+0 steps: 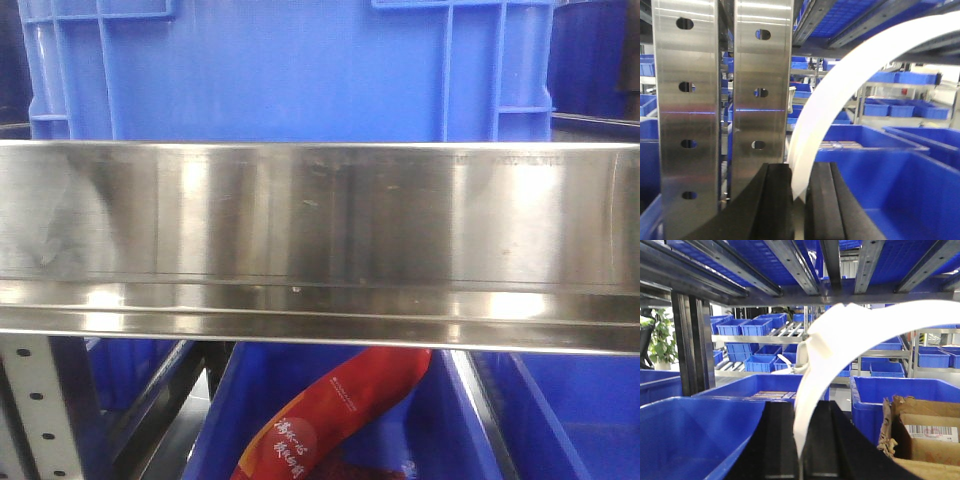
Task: Grab PVC pipe and place in blue bin
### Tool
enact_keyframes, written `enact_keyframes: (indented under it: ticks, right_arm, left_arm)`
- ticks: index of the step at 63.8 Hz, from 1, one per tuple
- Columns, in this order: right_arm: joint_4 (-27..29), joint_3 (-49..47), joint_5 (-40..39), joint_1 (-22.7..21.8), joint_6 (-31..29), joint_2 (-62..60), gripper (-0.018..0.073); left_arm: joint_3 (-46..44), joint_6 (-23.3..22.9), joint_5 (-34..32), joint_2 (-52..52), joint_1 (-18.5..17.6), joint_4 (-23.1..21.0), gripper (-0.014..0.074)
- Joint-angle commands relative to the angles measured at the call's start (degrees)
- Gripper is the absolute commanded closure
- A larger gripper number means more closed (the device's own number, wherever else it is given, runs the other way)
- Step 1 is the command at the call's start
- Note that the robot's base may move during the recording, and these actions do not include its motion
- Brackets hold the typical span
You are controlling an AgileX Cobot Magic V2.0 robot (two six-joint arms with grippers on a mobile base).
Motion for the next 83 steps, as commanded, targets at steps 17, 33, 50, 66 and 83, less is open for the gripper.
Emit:
enact_keyframes:
  ticks: [17, 33, 50, 66, 83]
  right_arm:
    - [1.17, -7.30, 0.34, 11.18, -0.14, 6.69, 0.0727]
    - [-0.56, -16.28, -1.81, 22.57, -0.14, 20.67, 0.0727]
    - [-0.56, -26.63, -1.82, 26.76, -0.14, 36.58, 0.0727]
    - [1.08, -27.44, 0.12, 26.76, -0.14, 41.37, 0.0543]
    - [1.58, -27.44, 2.61, 26.76, -0.14, 41.40, 0.0123]
  left_arm:
    - [-3.04, -0.13, -0.46, 3.04, -3.46, -0.05, 0.0689]
    - [-14.97, 0.01, 1.81, 16.00, -15.53, 2.83, 0.0689]
    - [-32.73, 0.01, 7.00, 35.92, -18.31, 0.37, 0.0689]
    - [-36.99, 0.01, 14.64, 43.43, -18.31, -2.61, 0.0548]
    - [-36.99, 0.01, 15.86, 44.48, -18.31, -3.34, 0.0148]
